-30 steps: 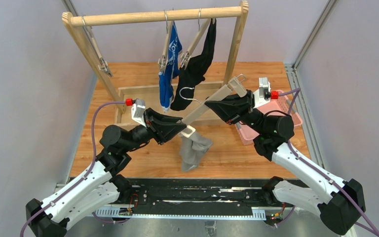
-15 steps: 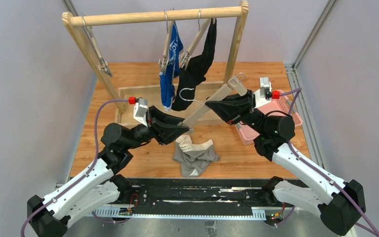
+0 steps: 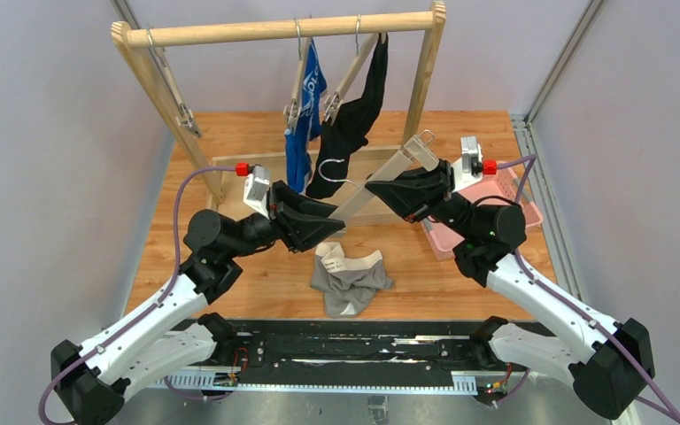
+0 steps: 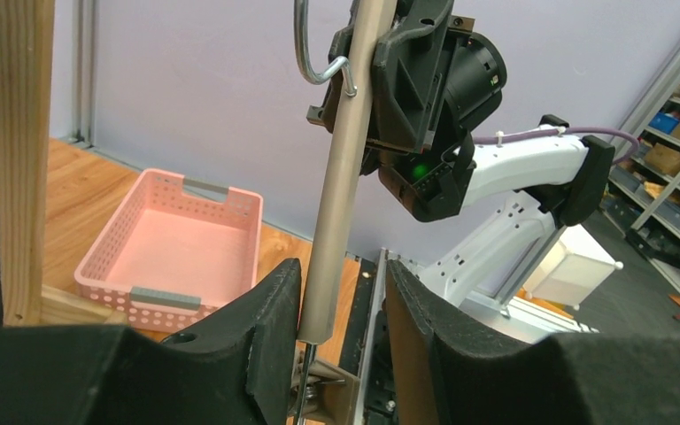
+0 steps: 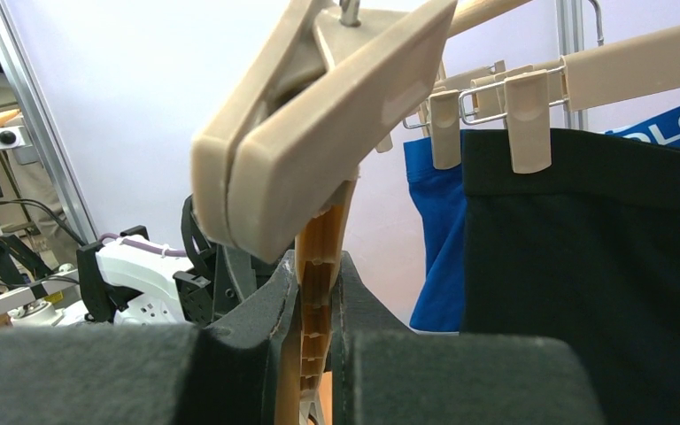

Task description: Remove the underwear clipped to the hanger

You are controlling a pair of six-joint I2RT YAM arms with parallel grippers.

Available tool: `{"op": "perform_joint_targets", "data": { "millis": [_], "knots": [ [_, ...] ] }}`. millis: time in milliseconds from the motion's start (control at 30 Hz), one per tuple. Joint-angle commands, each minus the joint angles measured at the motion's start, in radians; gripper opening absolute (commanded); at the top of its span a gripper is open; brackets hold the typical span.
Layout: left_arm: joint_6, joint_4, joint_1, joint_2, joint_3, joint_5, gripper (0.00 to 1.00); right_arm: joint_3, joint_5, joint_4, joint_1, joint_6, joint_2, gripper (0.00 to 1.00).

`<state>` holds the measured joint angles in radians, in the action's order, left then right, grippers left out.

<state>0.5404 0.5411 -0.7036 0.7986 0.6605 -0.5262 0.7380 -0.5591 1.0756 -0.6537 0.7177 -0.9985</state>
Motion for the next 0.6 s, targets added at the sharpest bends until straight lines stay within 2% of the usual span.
{"op": "perform_joint_targets", "data": {
  "millis": [0, 67, 333, 433, 567],
  "knots": [
    [-0.009, 0.036, -0.007, 0.021, 0.048, -0.044, 0.40, 0.043, -0.016, 0.040, -0.005, 0.001, 0.000, 0.01],
    [-0.010, 0.036, -0.008, 0.029, 0.054, -0.049, 0.37, 0.043, -0.016, 0.041, -0.007, 0.000, -0.002, 0.01],
    [-0.015, 0.036, -0.023, 0.065, 0.069, -0.058, 0.37, 0.059, -0.035, 0.042, -0.017, 0.006, -0.026, 0.01],
    [-0.021, 0.036, -0.025, 0.065, 0.069, -0.064, 0.34, 0.061, -0.039, 0.030, -0.019, 0.003, -0.026, 0.01],
    [-0.032, 0.036, -0.025, 0.062, 0.066, -0.079, 0.21, 0.061, -0.042, 0.016, -0.023, 0.001, -0.026, 0.01]
  ]
}}
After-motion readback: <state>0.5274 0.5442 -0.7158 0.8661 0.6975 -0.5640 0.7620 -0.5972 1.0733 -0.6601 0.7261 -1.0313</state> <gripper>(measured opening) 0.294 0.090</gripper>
